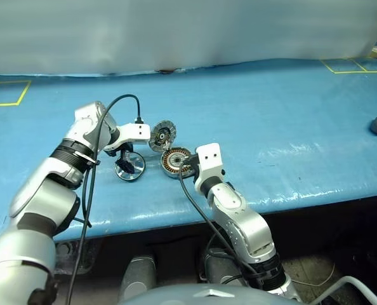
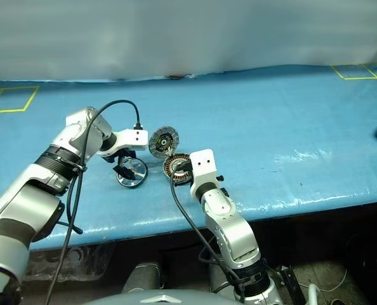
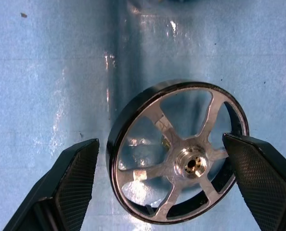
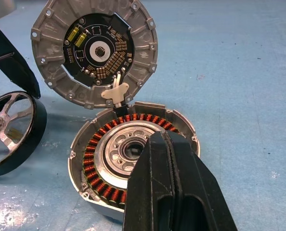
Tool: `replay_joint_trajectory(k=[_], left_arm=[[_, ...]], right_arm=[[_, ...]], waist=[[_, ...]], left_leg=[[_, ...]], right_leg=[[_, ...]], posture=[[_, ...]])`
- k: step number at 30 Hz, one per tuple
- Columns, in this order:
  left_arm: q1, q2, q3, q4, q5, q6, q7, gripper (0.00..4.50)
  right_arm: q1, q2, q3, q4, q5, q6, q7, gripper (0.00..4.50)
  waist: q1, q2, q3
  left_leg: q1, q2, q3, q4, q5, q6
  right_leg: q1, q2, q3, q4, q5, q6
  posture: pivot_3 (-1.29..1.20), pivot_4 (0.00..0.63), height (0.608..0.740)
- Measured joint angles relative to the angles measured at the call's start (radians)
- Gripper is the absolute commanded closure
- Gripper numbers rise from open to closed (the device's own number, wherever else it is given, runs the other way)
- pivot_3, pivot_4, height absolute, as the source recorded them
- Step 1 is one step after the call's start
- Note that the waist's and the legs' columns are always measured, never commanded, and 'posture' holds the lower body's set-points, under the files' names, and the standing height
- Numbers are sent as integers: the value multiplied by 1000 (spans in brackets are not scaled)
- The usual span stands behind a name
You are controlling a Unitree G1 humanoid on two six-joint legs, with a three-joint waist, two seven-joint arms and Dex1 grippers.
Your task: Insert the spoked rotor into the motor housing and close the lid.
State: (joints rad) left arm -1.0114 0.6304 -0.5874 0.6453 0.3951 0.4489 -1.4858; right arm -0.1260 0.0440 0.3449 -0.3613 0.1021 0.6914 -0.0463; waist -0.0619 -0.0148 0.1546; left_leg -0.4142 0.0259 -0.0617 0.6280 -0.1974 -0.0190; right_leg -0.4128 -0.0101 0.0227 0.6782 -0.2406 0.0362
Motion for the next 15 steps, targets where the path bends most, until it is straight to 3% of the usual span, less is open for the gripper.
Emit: replay_joint_trajectory(k=[15], left_arm=[[78,39,0,-139,-2,25,21,22]], right_arm=[[-1,0,1,5,0,0,5,4500]], waist=[[1,0,0]], left_leg=[[0,0,0,0,0,0]], right_leg=[[0,0,0,0,0,0]], posture=[[0,150,740]])
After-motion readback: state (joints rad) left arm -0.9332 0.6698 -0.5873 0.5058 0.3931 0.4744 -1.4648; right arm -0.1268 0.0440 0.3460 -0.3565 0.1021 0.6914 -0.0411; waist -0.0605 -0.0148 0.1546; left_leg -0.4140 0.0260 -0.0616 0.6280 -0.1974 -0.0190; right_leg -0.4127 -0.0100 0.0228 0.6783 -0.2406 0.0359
